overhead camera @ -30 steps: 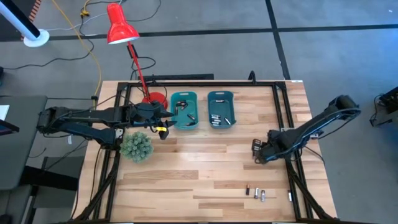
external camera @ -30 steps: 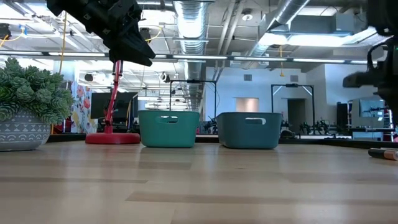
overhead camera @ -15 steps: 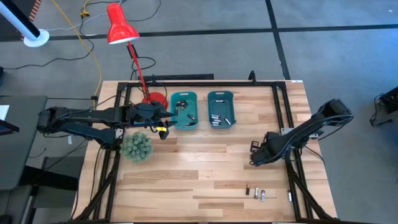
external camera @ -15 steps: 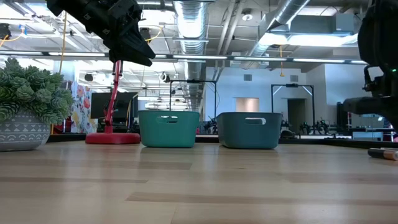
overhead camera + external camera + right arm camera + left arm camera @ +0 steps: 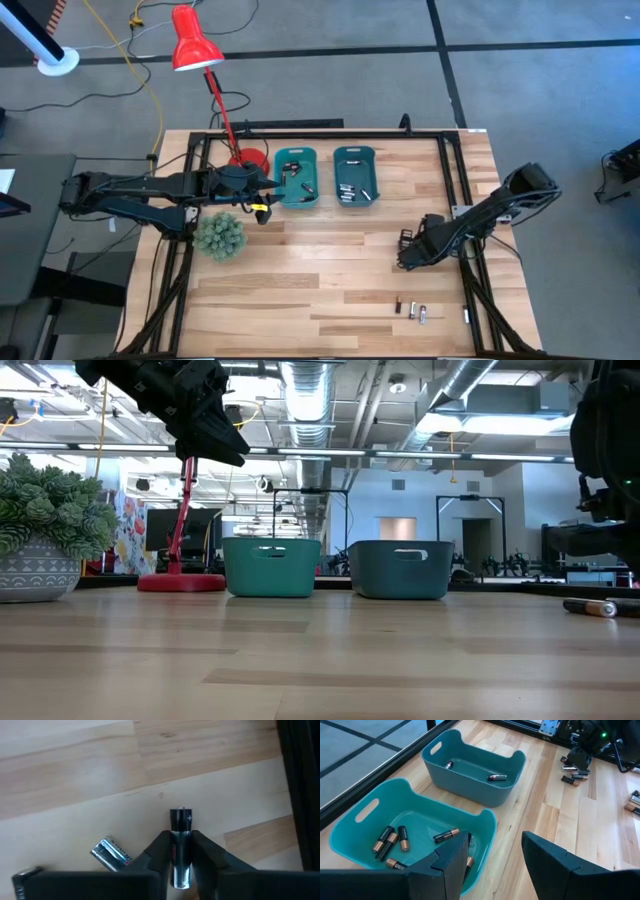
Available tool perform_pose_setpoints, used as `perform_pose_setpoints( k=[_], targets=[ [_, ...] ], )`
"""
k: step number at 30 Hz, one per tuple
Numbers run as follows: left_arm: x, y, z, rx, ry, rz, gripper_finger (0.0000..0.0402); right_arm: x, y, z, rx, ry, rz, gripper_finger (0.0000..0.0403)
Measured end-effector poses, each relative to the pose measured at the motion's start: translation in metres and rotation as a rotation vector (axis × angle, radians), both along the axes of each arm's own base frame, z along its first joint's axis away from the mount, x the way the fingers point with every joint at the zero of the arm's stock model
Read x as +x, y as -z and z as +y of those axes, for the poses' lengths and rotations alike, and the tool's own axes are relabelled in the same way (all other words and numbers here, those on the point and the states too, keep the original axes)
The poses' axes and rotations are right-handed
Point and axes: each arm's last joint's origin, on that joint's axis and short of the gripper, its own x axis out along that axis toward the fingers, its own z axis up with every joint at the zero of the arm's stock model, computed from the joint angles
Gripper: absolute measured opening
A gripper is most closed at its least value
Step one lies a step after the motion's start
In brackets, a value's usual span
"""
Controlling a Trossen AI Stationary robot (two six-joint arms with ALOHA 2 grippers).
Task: Sort batteries
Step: Put the silver battery into the blue bin
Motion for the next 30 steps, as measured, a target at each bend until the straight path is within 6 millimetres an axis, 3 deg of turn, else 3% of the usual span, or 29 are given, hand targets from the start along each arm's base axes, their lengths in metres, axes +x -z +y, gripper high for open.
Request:
perform_pose_setpoints(
  k=[6,11,21,30],
  targets=[
    [0.0,0.0,0.0,0.0,0.0,-0.005,0.0183,0.0,-0.001,0.0,0.012,-0.012,-0.003,0.0018],
    [0.0,-0.001,0.0,0.001,0.0,-0.007,0.0183,0.0,-0.015,0.001,0.01,-0.011,0.014,0.001],
    [0.0,-0.001,0.0,0.001,0.0,-0.007,0.0183,0.014,-0.07,-0.003,-0.105,-0.094,-0.147,0.0009],
    [0.0,-0.001,0.0,0.0,0.0,-0.007,0.0183,0.061,-0.13,-0.034,-0.238,-0.302,-0.288,0.0009]
  ],
)
